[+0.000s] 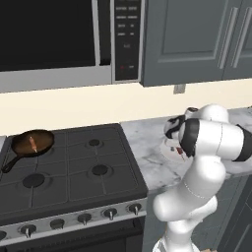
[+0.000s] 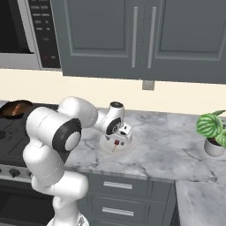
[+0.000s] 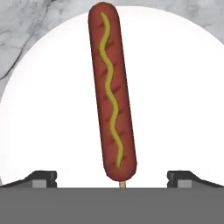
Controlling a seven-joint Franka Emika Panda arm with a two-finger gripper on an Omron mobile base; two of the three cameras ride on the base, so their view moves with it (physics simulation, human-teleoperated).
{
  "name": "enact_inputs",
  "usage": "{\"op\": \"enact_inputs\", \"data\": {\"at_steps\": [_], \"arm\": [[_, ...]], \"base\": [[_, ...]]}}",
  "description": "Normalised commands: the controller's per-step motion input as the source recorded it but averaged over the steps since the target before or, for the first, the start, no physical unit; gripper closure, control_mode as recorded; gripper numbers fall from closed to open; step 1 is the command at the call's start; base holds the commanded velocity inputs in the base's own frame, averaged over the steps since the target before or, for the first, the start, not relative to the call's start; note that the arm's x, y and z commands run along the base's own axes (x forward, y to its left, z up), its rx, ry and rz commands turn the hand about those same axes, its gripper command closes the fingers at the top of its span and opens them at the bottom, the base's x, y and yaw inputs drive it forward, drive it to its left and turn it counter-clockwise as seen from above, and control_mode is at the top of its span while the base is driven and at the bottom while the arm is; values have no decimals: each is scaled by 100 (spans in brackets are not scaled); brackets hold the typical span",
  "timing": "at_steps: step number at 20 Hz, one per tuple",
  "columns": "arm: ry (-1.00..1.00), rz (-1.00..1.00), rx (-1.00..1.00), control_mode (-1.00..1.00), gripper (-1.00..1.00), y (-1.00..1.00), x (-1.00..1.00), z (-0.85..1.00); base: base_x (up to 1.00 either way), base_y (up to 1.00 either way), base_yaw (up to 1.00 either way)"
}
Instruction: Place the cold items (cucumber and broccoli) from the fridge in one tupperware on the dining counter. Place the warm items (kebab skewer and hot dog) in the stove area in another tupperware.
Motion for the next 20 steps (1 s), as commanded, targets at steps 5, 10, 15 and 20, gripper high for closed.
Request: {"op": "enact_inputs", "data": {"at_steps": [5, 10, 15, 20], "arm": [[0, 0, -6, -100, -100, 0, 35, -25], [0, 0, -6, -100, 100, 0, 31, -25], [-3, 0, -7, -100, 100, 0, 6, -20], [-16, 0, -1, -100, 100, 0, 0, -5]], "base": [[0, 0, 0], [0, 0, 0], [0, 0, 0], [0, 0, 0]]}}
